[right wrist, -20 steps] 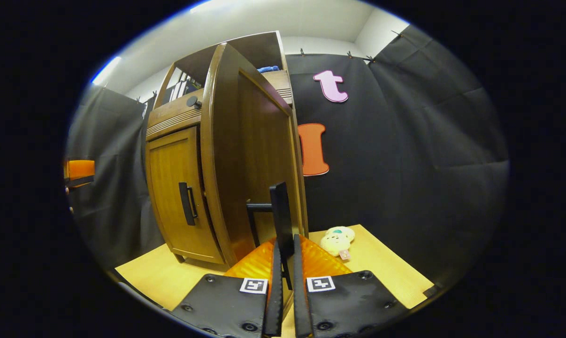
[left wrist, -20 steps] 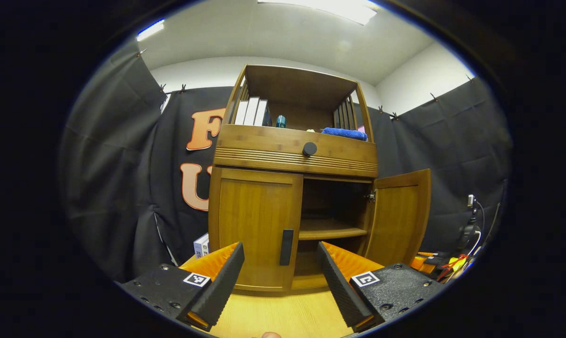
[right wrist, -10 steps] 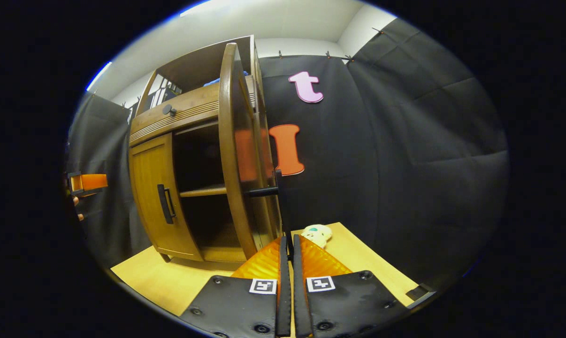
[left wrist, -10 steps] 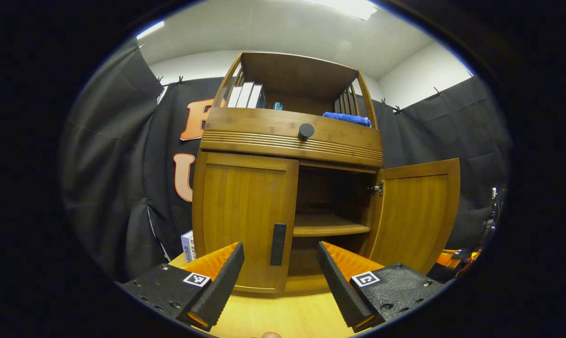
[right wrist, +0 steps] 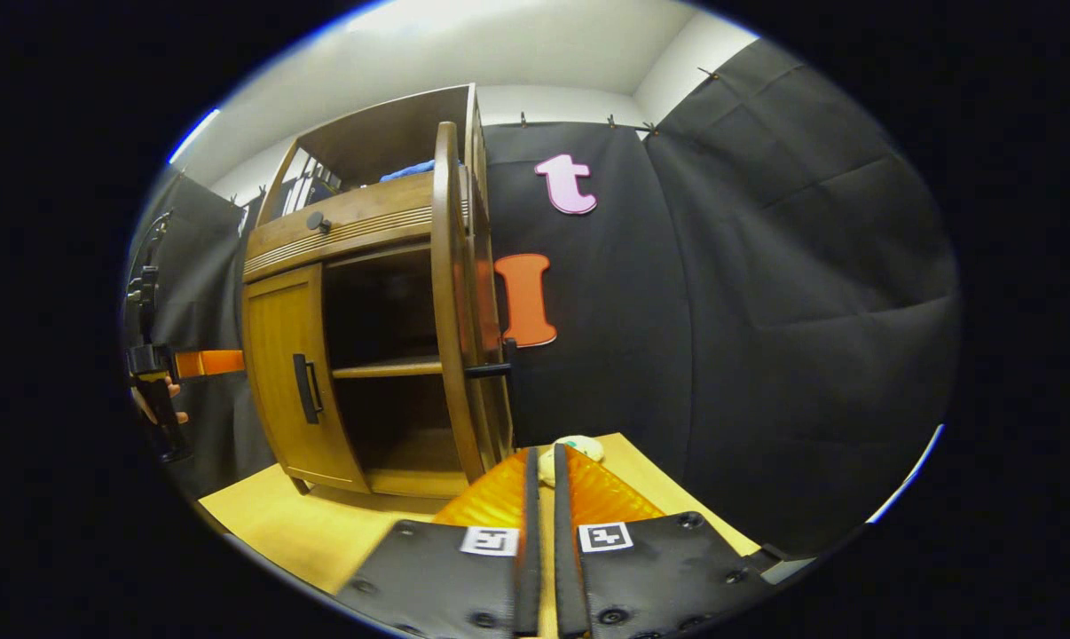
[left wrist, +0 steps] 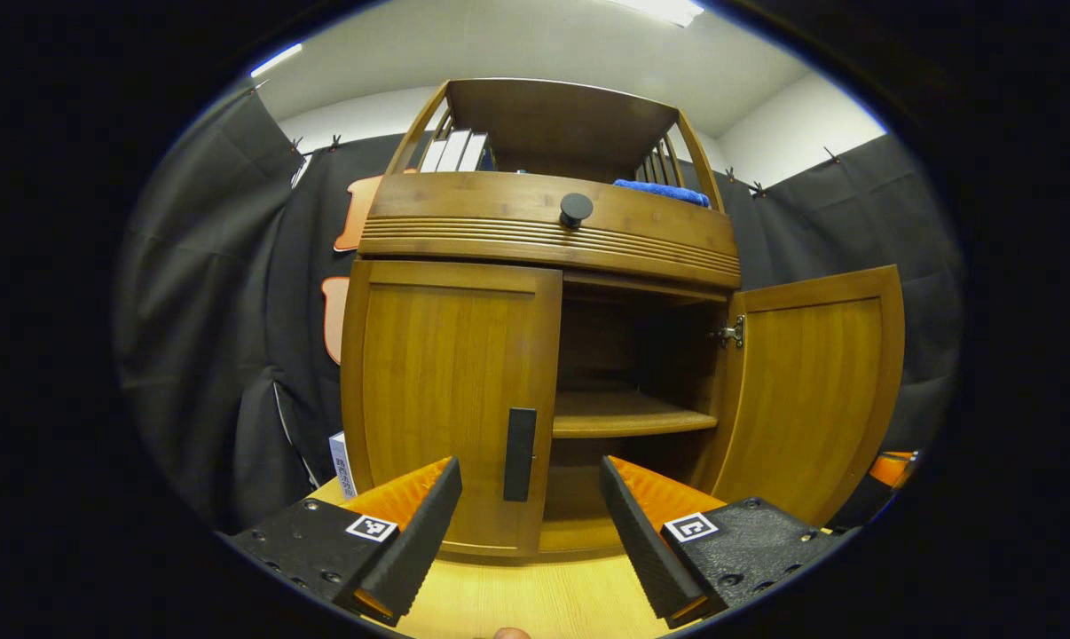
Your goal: Open the right door of the double-door shoe cabinet with the right hand, and open the left door with the left hand.
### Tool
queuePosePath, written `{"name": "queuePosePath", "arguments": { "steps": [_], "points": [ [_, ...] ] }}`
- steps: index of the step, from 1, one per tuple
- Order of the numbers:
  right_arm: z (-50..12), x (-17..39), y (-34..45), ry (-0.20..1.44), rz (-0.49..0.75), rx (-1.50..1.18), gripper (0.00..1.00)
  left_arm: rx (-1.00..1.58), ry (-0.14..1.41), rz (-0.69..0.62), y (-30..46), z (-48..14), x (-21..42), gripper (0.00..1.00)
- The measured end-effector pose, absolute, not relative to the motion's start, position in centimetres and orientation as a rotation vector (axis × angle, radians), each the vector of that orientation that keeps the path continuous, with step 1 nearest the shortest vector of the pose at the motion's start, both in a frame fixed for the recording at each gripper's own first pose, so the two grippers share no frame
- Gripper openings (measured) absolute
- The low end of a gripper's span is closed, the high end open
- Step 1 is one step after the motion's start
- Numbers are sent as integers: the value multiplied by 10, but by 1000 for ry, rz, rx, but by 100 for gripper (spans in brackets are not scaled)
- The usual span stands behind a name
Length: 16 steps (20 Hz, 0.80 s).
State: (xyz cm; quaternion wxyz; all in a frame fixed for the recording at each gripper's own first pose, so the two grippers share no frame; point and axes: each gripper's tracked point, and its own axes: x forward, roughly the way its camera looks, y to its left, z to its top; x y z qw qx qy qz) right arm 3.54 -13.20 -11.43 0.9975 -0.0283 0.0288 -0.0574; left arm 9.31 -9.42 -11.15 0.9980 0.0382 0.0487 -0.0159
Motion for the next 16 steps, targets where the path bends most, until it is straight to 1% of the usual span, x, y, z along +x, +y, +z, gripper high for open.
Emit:
{"name": "queuePosePath", "arguments": {
  "steps": [1, 3, 4, 5, 6, 7, 9, 16],
  "points": [
    [-112, 31, -130, 53, -109, -55, 30, 77, 94, -33, -95, -114, 97, 91],
    [-109, 25, -132, 42, -120, -64, 43, 85, 88, -30, -94, -119, 106, 92],
    [-108, 22, -131, 38, -123, -63, 72, 94, 90, -29, -92, -123, 112, 95],
    [-107, 19, -133, 35, -129, -61, 75, 99, 88, -28, -90, -125, 119, 95],
    [-105, 16, -134, 31, -136, -58, 77, 98, 84, -31, -90, -129, 124, 92],
    [-101, 12, -135, 25, -143, -54, 80, 94, 86, -33, -89, -134, 127, 92],
    [-100, 11, -133, 18, -139, -55, 97, 81, 95, -20, -86, -142, 134, 92],
    [-97, 0, -132, -7, -140, -75, 97, 90, 126, 0, -68, -174, 188, 92]
  ]
}}
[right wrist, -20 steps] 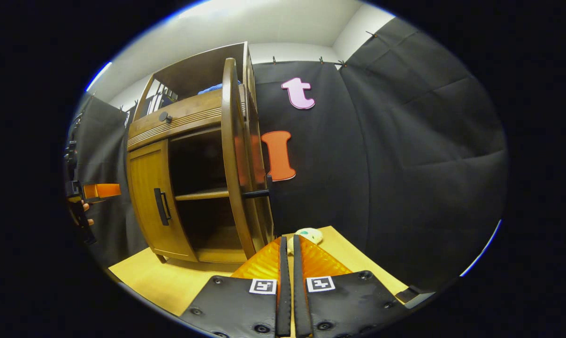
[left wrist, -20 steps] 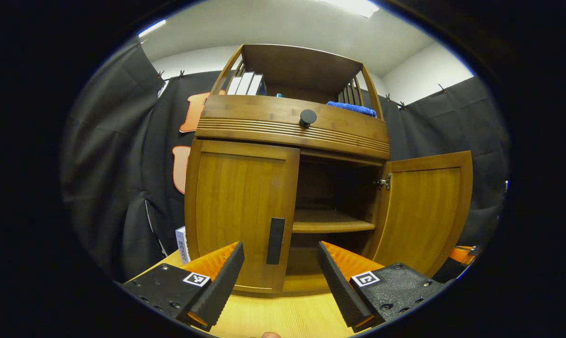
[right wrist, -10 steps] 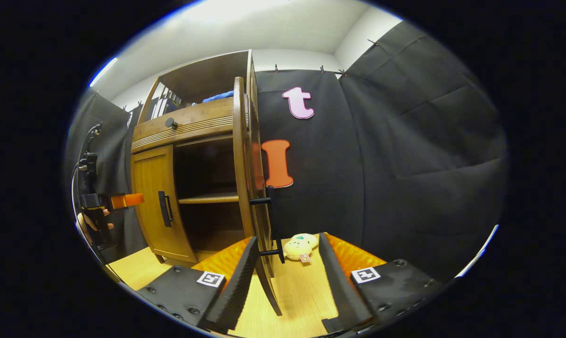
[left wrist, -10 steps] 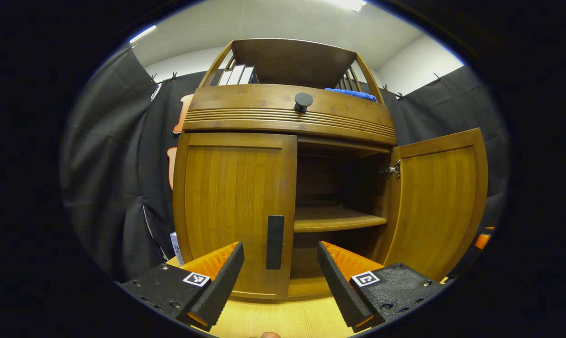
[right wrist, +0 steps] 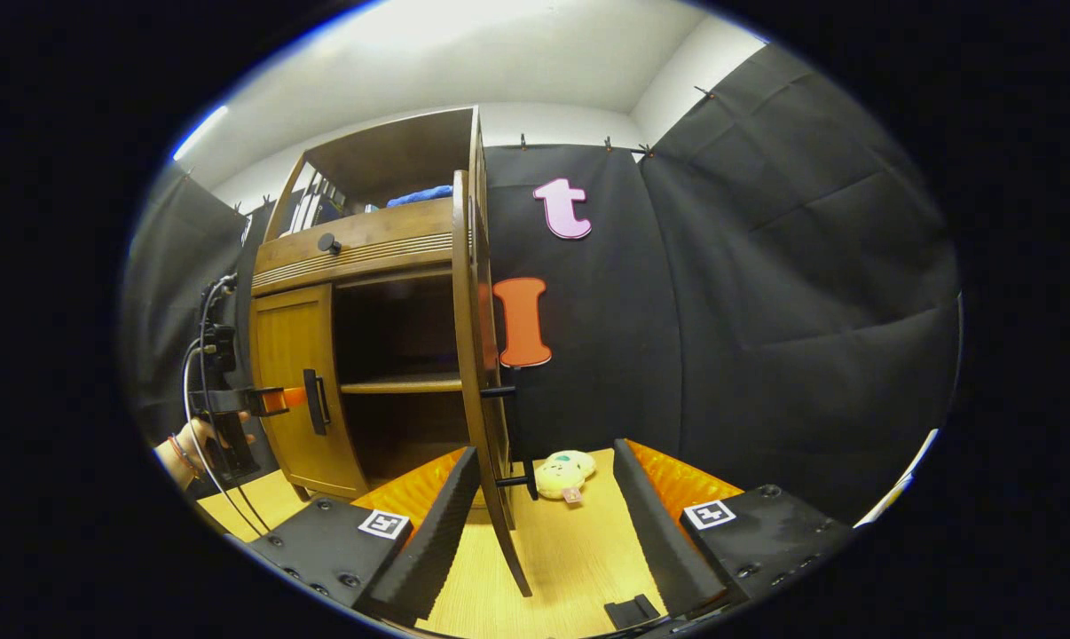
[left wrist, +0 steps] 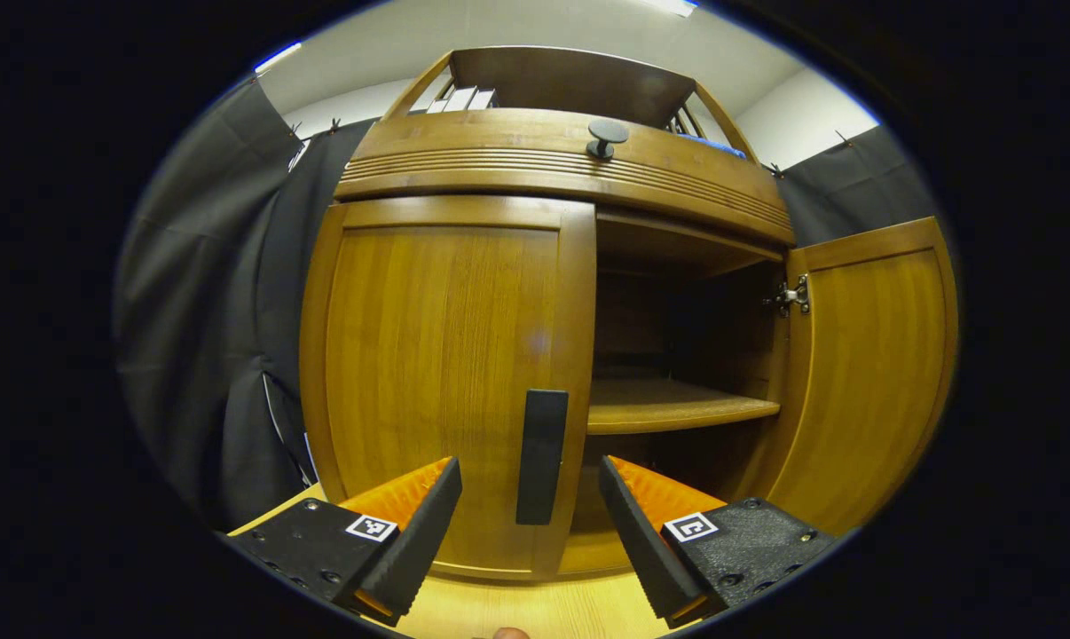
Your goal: Open the right door of the double-door shoe cabinet with the right hand, and open the left door with the left hand.
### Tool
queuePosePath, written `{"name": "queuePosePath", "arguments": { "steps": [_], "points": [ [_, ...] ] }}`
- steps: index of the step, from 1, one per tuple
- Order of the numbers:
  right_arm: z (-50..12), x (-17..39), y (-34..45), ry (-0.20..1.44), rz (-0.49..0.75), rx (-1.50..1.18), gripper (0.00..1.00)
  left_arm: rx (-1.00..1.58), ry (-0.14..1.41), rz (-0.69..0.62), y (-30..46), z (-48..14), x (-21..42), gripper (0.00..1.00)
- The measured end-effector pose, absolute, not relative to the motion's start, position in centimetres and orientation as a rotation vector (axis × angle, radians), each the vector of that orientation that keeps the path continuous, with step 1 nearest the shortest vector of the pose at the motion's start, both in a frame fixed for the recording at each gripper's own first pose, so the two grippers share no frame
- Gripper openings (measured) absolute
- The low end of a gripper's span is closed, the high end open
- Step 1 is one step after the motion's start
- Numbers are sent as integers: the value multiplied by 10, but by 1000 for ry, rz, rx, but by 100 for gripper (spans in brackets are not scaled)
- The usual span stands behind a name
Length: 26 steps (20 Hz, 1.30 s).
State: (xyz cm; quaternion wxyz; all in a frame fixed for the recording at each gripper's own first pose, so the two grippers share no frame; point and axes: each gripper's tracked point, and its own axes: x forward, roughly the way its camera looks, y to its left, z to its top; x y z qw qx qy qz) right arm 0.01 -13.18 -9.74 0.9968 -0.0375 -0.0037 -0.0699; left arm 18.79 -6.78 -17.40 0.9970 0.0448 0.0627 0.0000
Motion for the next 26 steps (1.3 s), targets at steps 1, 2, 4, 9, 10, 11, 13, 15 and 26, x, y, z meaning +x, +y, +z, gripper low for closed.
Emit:
{"name": "queuePosePath", "arguments": {
  "steps": [1, 2, 4, 9, 10, 11, 13, 15, 26],
  "points": [
    [-97, 0, -131, -8, -139, -73, 87, 92, 130, -4, -67, -178, 195, 92],
    [-98, 0, -130, -9, -138, -72, 87, 97, 136, -2, -64, -182, 201, 92],
    [-100, 0, -130, -9, -137, -71, 97, 102, 151, 10, -58, -191, 215, 92],
    [-105, 8, -131, 5, -135, -61, 97, 108, 173, -2, -59, -205, 234, 92],
    [-107, 9, -132, 7, -139, -58, 100, 111, 168, -8, -58, -204, 238, 92],
    [-109, 9, -134, 10, -142, -54, 100, 122, 165, -6, -57, -204, 240, 92],
    [-111, 12, -137, 13, -147, -44, 100, 143, 166, -8, -59, -208, 245, 94],
    [-113, 13, -137, 17, -144, -31, 97, 154, 168, 3, -55, -213, 250, 94],
    [-116, 13, -136, 16, -129, -30, 97, 122, 141, -37, -74, -215, 253, 33]
  ]
}}
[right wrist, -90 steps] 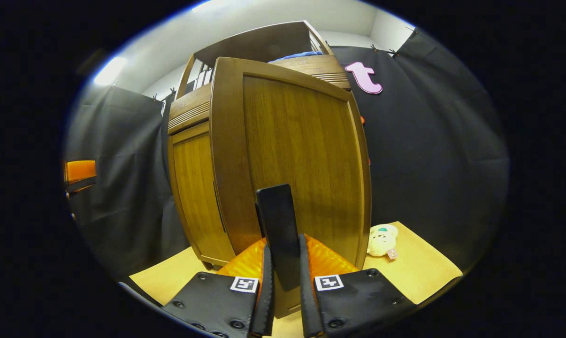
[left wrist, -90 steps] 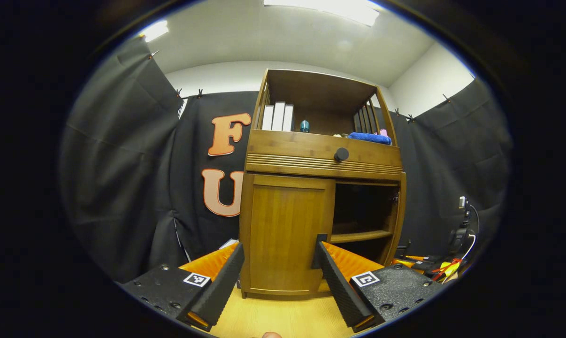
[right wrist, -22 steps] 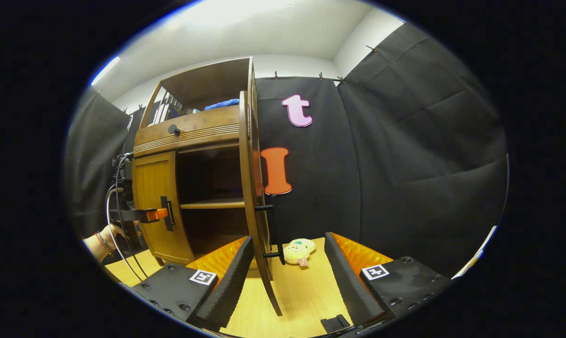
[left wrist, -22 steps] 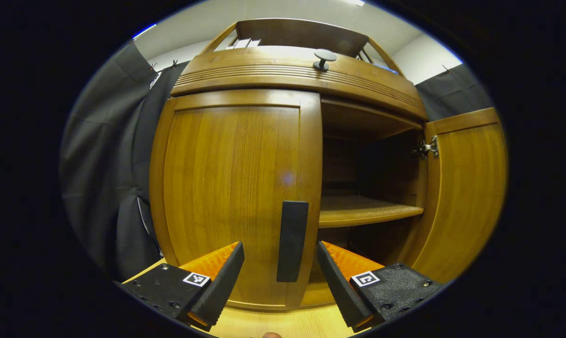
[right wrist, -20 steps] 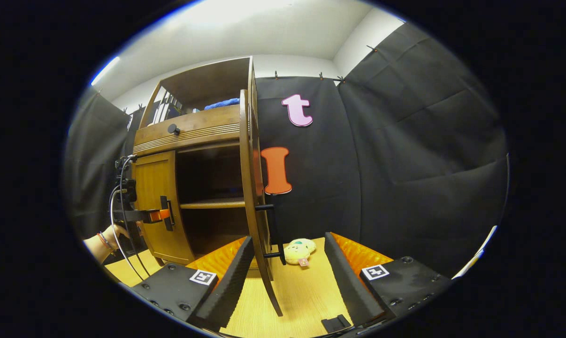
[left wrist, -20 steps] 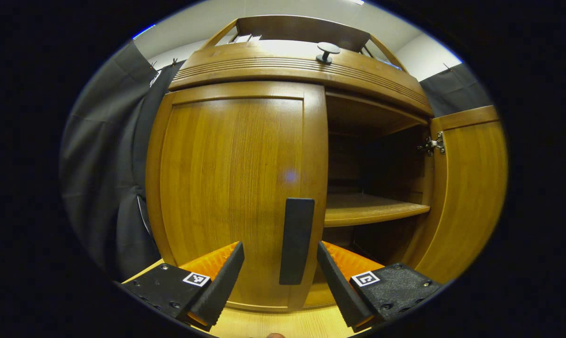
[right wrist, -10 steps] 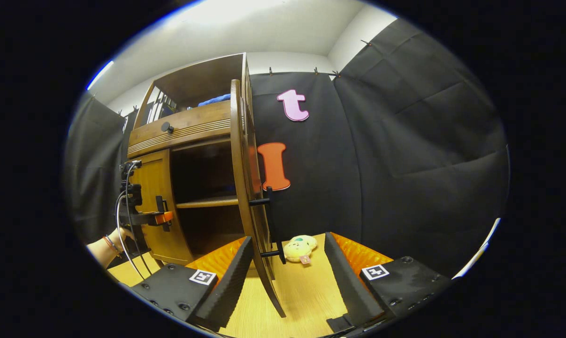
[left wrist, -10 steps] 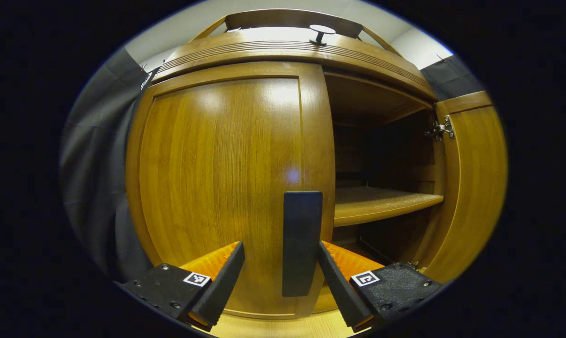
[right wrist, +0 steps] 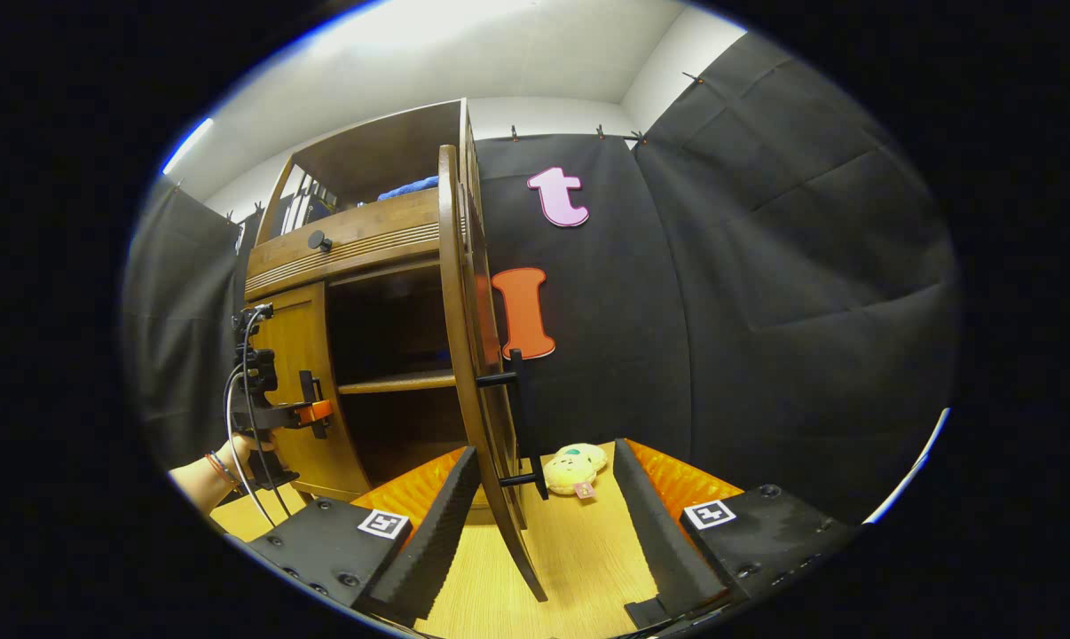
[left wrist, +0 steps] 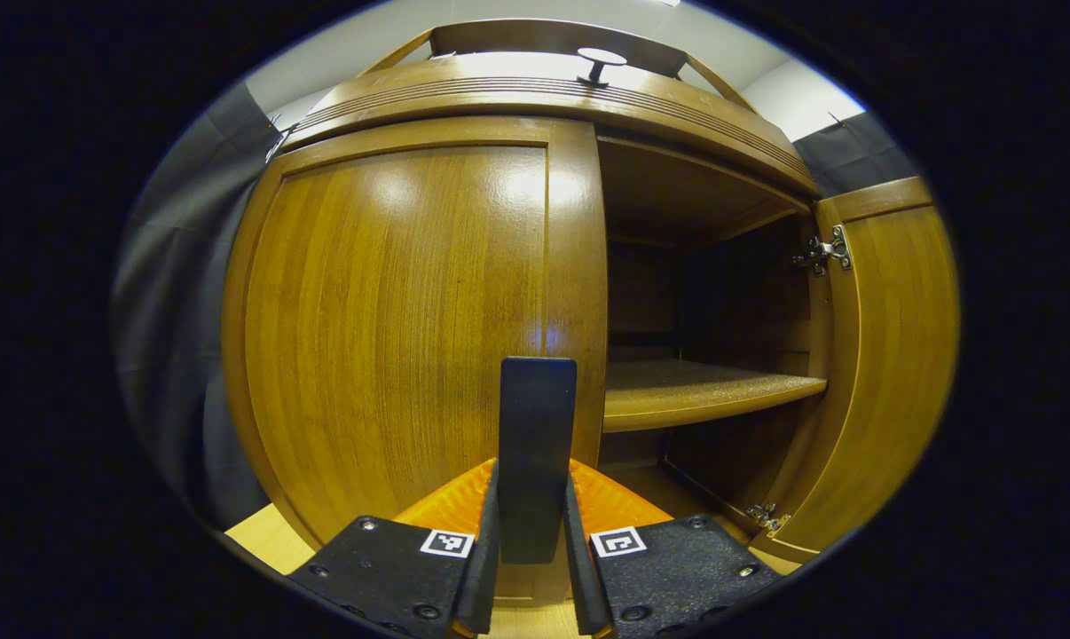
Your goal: Open the right door of the double-door shoe cabinet with the right hand, and open the left door with the left hand.
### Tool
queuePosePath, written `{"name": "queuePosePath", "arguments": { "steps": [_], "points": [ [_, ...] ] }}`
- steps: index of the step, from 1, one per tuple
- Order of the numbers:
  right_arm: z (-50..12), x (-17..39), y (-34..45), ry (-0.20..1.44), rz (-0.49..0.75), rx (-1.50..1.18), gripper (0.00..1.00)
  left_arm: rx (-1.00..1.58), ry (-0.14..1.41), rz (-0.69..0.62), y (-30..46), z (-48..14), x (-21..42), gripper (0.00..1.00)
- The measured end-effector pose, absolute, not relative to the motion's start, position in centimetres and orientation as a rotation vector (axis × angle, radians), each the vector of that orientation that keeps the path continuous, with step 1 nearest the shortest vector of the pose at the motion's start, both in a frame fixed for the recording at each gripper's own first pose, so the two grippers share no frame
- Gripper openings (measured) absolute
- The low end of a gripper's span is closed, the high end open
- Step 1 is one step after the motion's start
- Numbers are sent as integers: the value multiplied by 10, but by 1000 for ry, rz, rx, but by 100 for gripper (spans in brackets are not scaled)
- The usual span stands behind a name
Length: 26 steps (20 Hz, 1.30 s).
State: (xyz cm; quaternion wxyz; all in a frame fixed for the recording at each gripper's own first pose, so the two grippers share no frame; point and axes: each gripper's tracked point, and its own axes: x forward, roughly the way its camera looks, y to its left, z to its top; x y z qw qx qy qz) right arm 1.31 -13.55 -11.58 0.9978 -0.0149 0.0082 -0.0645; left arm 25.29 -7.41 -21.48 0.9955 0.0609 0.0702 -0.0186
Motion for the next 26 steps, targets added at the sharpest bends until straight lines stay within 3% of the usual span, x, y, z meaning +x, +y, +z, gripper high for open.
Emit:
{"name": "queuePosePath", "arguments": {
  "steps": [3, 4, 5, 6, 7, 9, 10, 12, 26],
  "points": [
    [-116, 12, -140, 21, -140, -38, 100, 116, 157, -56, -72, -215, 251, 31],
    [-117, 12, -139, 24, -140, -36, 97, 100, 162, -54, -73, -214, 249, 28],
    [-117, 11, -138, 23, -139, -34, 88, 94, 165, -55, -72, -214, 249, 26],
    [-117, 11, -138, 21, -139, -35, 88, 95, 167, -57, -72, -215, 247, 23],
    [-117, 11, -138, 20, -141, -38, 97, 98, 168, -60, -72, -215, 246, 22],
    [-118, 10, -137, 22, -142, -42, 97, 104, 169, -67, -72, -213, 241, 17],
    [-118, 10, -136, 24, -140, -41, 88, 102, 168, -74, -72, -213, 238, 18],
    [-118, 9, -133, 25, -136, -39, 97, 94, 166, -87, -71, -210, 232, 18],
    [-105, -6, -108, -1, -121, -50, 100, 56, 171, -142, -64, -201, 188, 16]
  ]
}}
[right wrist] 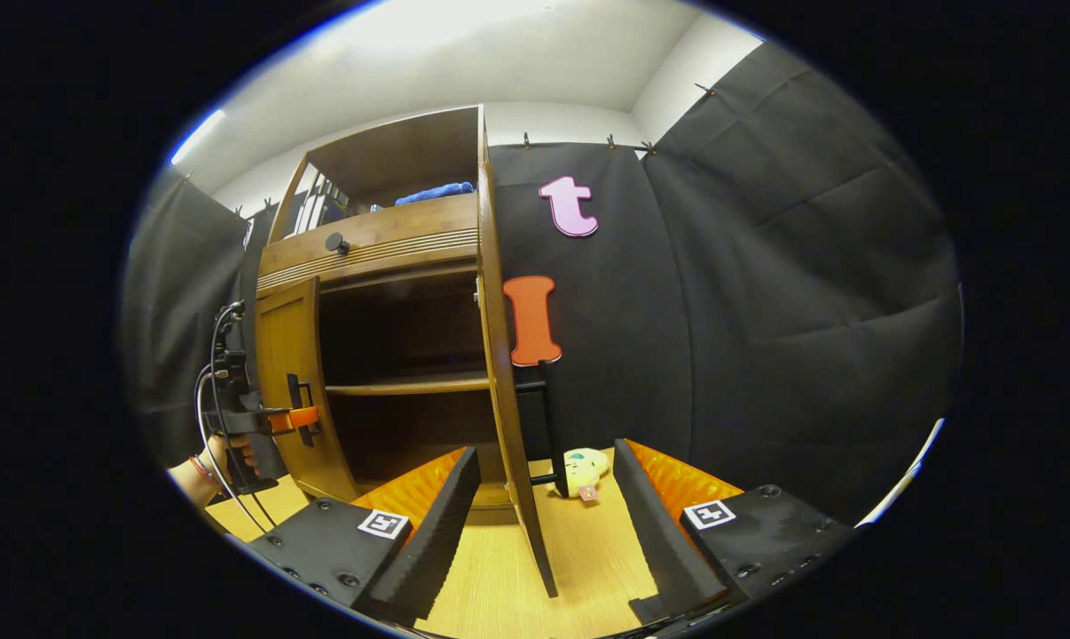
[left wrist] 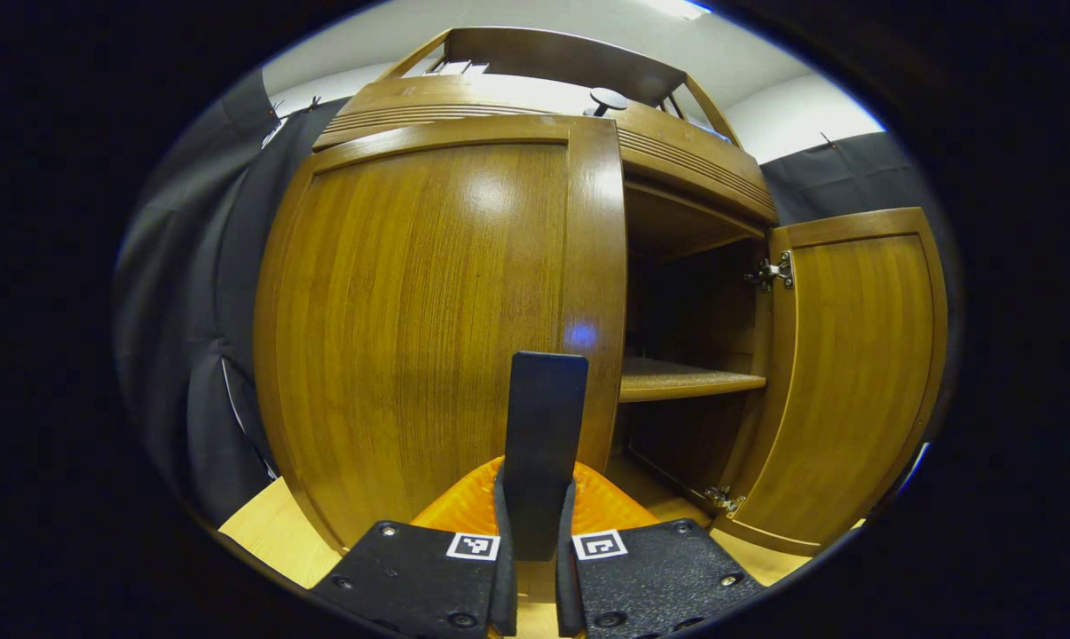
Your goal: Open the right door of the double-door shoe cabinet with the right hand, and open the left door with the left hand.
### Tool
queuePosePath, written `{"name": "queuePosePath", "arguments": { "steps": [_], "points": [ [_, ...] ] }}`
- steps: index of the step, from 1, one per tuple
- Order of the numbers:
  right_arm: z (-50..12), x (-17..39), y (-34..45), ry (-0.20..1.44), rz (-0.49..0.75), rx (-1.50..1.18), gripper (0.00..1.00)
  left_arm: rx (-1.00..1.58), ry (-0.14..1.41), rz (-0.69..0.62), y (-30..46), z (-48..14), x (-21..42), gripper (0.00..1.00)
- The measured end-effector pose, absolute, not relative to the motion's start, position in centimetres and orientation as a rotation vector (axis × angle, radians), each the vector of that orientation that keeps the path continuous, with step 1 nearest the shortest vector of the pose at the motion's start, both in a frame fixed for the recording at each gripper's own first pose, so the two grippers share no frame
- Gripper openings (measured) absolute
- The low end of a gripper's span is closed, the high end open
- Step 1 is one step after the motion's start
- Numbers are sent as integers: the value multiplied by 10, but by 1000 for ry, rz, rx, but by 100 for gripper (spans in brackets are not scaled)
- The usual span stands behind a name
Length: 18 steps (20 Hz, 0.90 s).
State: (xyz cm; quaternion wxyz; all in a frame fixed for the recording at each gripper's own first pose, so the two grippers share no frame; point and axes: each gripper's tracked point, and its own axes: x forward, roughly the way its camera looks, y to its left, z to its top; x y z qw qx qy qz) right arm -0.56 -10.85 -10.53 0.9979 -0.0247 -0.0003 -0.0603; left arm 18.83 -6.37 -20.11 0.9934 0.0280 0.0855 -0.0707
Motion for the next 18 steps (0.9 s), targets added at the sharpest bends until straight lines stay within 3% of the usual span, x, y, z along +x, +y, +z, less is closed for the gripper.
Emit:
{"name": "queuePosePath", "arguments": {
  "steps": [1, 2, 3, 4, 7, 8, 9, 10, 15, 16, 18],
  "points": [
    [-105, -6, -108, -1, -118, -46, 100, 57, 173, -143, -62, -200, 185, 16],
    [-104, -6, -106, -3, -117, -42, 94, 59, 173, -144, -62, -200, 184, 16],
    [-104, -7, -104, -4, -116, -40, 97, 60, 175, -144, -61, -199, 181, 16],
    [-103, -8, -102, -4, -115, -39, 91, 60, 176, -144, -59, -199, 178, 16],
    [-103, -10, -95, -2, -104, -31, 97, 56, 180, -147, -55, -197, 164, 17],
    [-103, -11, -92, -3, -99, -29, 88, 57, 182, -146, -53, -196, 162, 16],
    [-102, -12, -89, -5, -96, -32, 88, 60, 184, -146, -51, -194, 159, 16],
    [-101, -12, -87, -7, -95, -38, 100, 60, 185, -148, -50, -193, 157, 16],
    [-99, -14, -76, -9, -88, -55, 88, 52, 182, -157, -40, -189, 141, 16],
    [-99, -14, -74, -7, -89, -61, 100, 51, 181, -158, -38, -188, 138, 16],
    [-99, -16, -69, -5, -88, -67, 88, 46, 179, -163, -33, -186, 131, 16]
  ]
}}
